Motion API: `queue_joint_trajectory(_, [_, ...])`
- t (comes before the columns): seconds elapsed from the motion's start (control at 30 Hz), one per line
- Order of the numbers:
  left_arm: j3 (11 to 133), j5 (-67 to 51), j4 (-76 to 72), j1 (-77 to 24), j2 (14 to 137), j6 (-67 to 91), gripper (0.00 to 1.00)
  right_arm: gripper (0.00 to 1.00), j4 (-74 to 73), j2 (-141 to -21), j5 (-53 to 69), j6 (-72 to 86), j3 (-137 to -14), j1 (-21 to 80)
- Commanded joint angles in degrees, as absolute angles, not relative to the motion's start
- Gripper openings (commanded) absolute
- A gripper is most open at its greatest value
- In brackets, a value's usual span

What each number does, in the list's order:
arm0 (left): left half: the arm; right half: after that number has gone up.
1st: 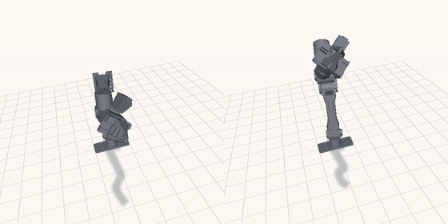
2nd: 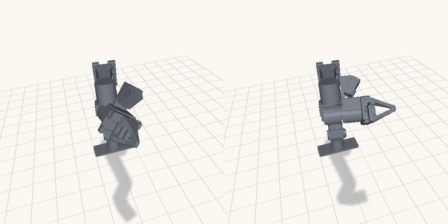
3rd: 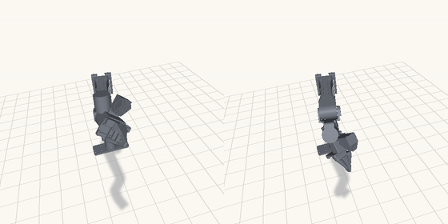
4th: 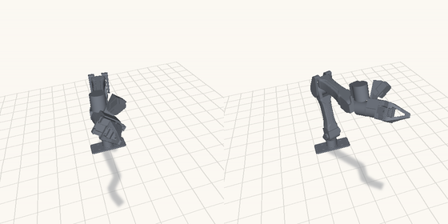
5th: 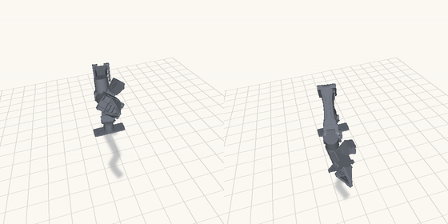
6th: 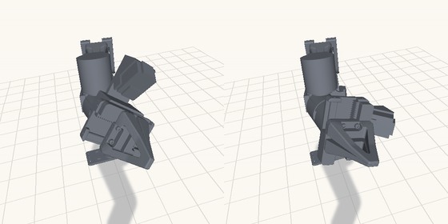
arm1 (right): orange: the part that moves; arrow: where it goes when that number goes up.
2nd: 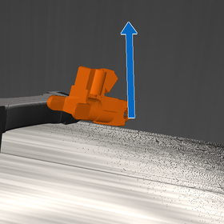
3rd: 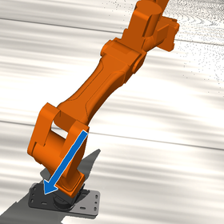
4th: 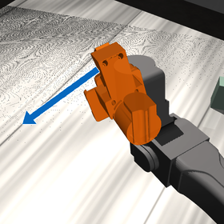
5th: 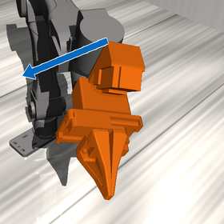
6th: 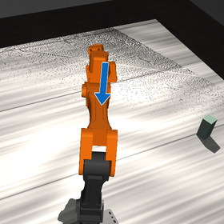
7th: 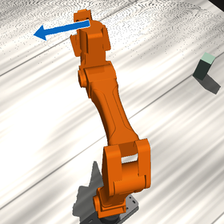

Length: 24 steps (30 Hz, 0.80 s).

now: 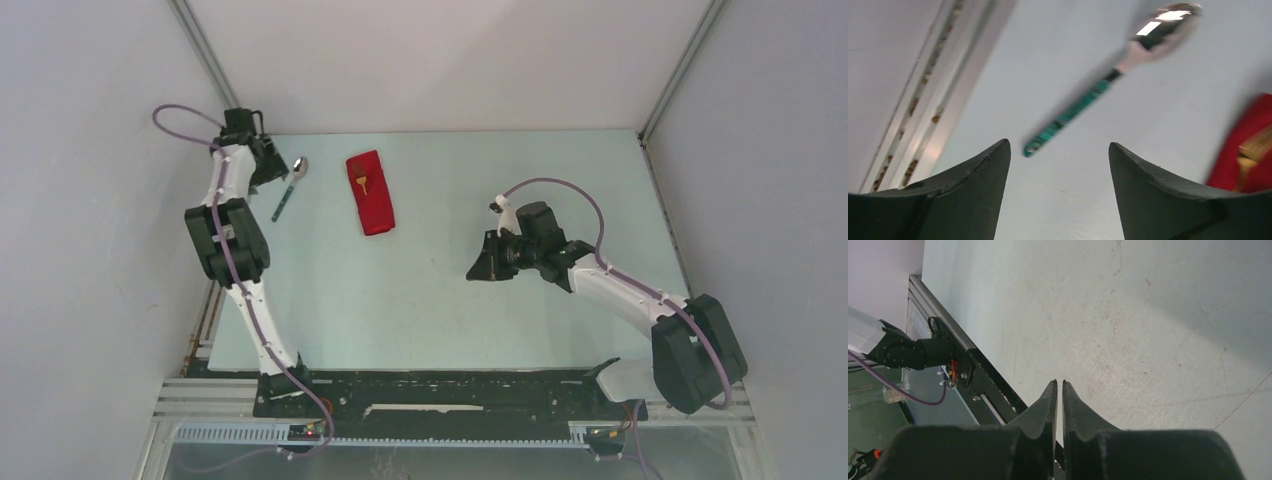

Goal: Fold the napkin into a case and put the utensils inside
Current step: Pick up the spoon from the corner of the board.

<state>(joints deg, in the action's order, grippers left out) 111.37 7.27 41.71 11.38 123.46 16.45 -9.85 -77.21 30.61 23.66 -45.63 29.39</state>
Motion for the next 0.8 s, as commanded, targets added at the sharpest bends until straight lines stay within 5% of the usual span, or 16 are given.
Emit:
queue_joint_trajectory(0.0, [115.53,5.14,46.7,14.36,128.69,17.11,0.78,0.14,-8.41,-74.89,31.79,22.61,-45.35,29.56])
queue_joint_trajectory(0.17, [126.11,3.87,55.62,14.95,137.59,17.23,0.75,0.13,-7.32,-75.16,32.87,22.62,-44.92,28.89])
queue_joint_trajectory(0.43, [122.61,2.96,54.27,13.67,138.31,17.77,0.72,0.12,-7.82,-74.52,33.1,22.34,-44.9,28.59])
queue_joint_trajectory(0.77, [117.92,5.85,54.93,9.96,135.45,16.98,0.01,0.12,-8.67,-73.59,31.48,22.26,-44.91,29.29])
